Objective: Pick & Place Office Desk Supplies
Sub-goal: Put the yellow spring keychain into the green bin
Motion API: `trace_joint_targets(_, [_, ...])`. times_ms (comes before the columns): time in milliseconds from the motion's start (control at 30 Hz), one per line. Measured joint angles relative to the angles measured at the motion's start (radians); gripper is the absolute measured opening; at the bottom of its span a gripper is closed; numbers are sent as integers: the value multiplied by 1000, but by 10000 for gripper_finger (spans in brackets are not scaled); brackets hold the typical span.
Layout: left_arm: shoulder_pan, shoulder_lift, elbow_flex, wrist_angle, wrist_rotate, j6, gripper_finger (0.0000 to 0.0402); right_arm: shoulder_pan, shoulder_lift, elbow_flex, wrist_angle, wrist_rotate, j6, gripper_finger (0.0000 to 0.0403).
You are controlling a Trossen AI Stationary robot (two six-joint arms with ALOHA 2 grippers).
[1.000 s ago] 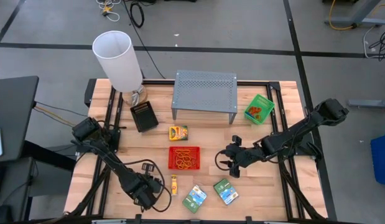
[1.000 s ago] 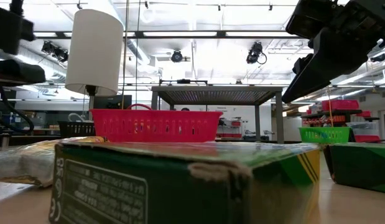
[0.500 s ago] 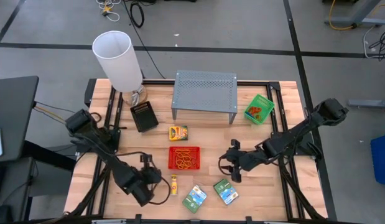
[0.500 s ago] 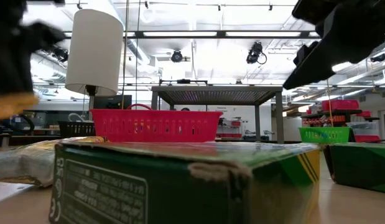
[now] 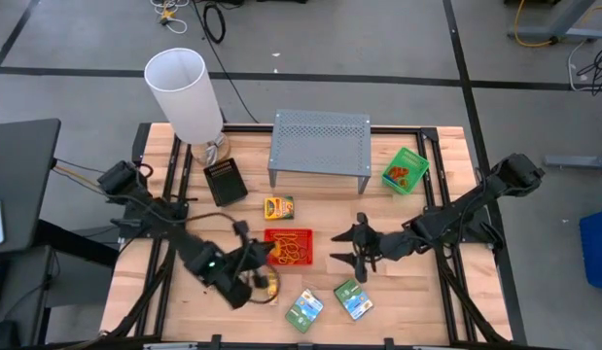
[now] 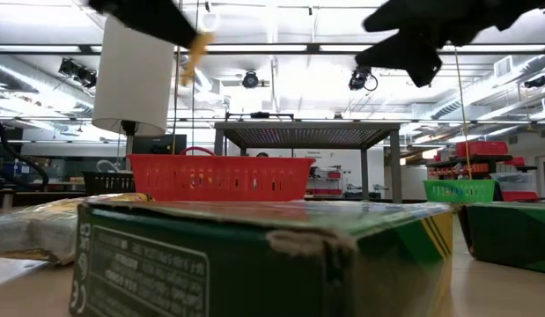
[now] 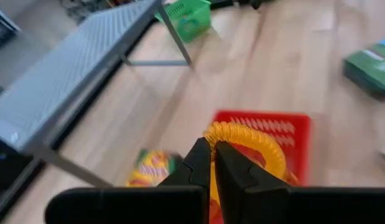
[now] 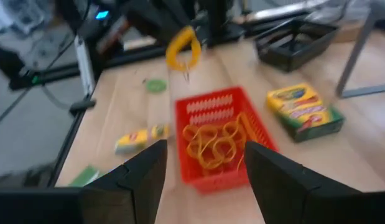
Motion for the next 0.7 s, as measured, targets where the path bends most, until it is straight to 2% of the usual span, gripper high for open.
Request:
trace_joint_targets(167, [103, 41, 0, 297, 37, 303, 8, -23, 22, 0, 101, 12, -41, 224])
trace_joint_targets(300, [177, 68, 0, 474, 95, 450, 8, -37, 46, 0, 153, 8, -52, 224])
trace_joint_targets(500, [252, 93, 0, 660, 183, 591, 8, -60, 56, 0, 145, 13, -41, 224])
trace_joint_targets(700, [289, 96, 0, 750, 253, 648, 8, -82, 56, 0, 133, 20, -34, 224])
